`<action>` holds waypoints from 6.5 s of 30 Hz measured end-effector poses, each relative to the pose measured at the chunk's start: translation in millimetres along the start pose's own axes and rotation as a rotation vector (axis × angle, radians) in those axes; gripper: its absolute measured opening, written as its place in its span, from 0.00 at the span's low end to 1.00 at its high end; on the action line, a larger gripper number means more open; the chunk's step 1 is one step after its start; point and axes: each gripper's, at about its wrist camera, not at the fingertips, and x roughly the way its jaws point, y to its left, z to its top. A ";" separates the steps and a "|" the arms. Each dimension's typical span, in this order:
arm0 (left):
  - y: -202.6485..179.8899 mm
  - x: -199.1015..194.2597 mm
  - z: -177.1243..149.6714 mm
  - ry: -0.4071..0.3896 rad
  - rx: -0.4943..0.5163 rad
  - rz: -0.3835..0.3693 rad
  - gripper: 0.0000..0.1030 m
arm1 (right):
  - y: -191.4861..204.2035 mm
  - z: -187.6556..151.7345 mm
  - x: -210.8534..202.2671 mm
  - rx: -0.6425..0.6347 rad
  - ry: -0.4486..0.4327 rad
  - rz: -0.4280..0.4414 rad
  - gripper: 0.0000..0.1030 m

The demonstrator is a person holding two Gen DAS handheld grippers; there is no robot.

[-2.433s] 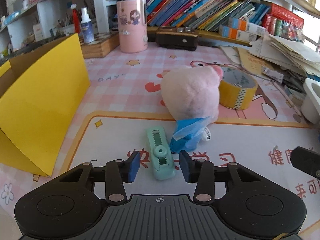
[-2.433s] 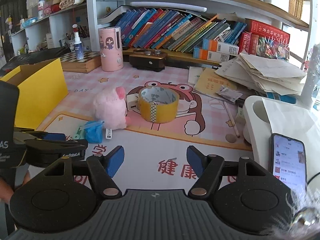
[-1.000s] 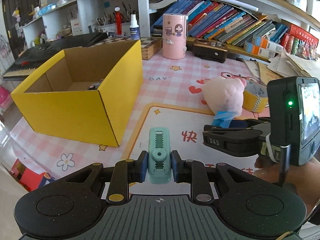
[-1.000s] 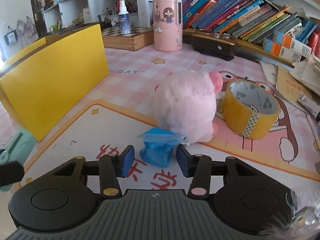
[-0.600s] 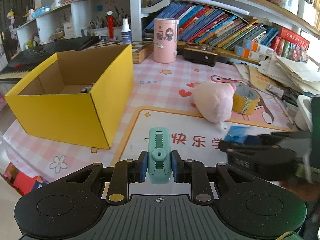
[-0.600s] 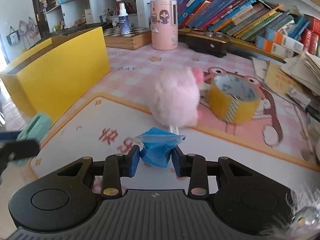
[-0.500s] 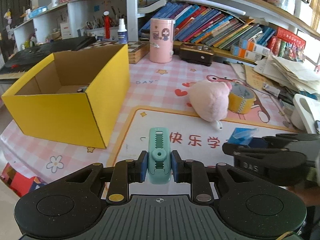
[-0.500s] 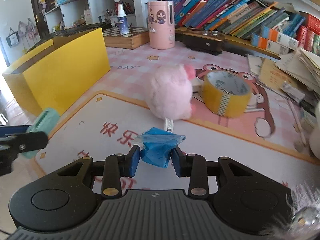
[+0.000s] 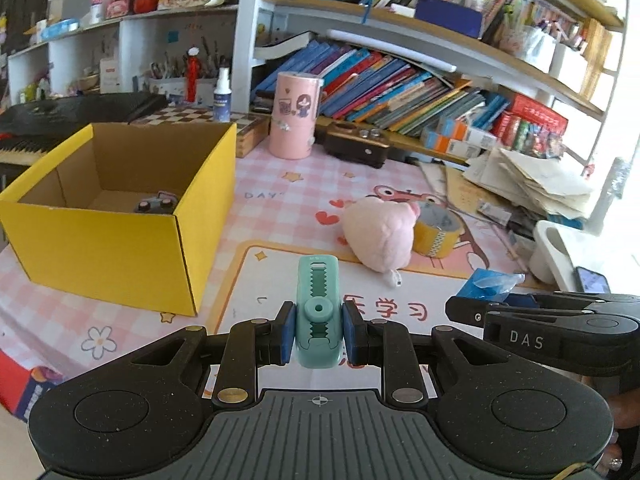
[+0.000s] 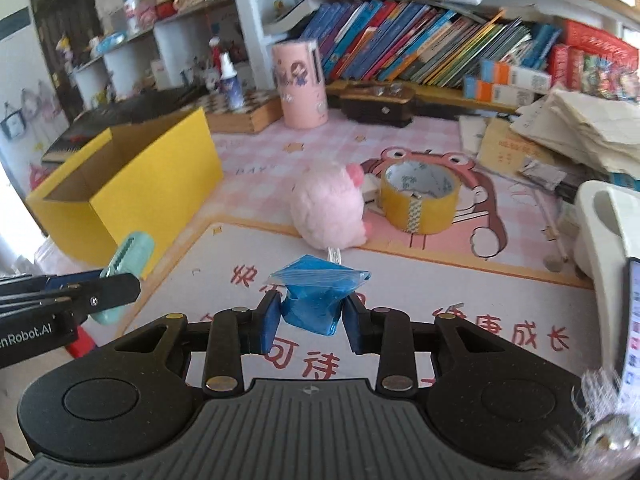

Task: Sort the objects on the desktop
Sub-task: 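Carry the stapler and blue bag with both tools to the yellow box, then lower the stapler and blue bag into the yellow box and open both tools, then lift both tools out of the yellow box and back toward the desk mat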

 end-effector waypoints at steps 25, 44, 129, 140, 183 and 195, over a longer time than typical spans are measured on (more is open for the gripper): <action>136.1 -96.7 -50.8 -0.026 0.054 -0.038 0.23 | 183.2 -73.5 -44.1 -0.051 0.010 -0.104 0.30; 203.1 -142.3 -76.2 -0.043 -0.024 0.032 0.23 | 268.0 -85.8 -45.5 -0.078 0.050 0.016 0.29; 240.4 82.2 111.6 0.099 0.067 0.060 0.23 | 262.3 138.1 179.0 -0.455 0.170 0.192 0.29; 248.4 133.6 106.9 0.363 0.031 0.017 0.23 | 279.5 133.3 236.7 -0.675 0.488 0.281 0.28; 239.2 -92.4 25.4 -0.160 -0.040 0.211 0.50 | 227.9 25.7 -1.6 -0.048 -0.231 -0.102 0.40; 220.7 -134.9 -36.5 -0.091 -0.030 0.222 0.53 | 258.8 -51.2 -48.0 -0.090 -0.192 -0.104 0.41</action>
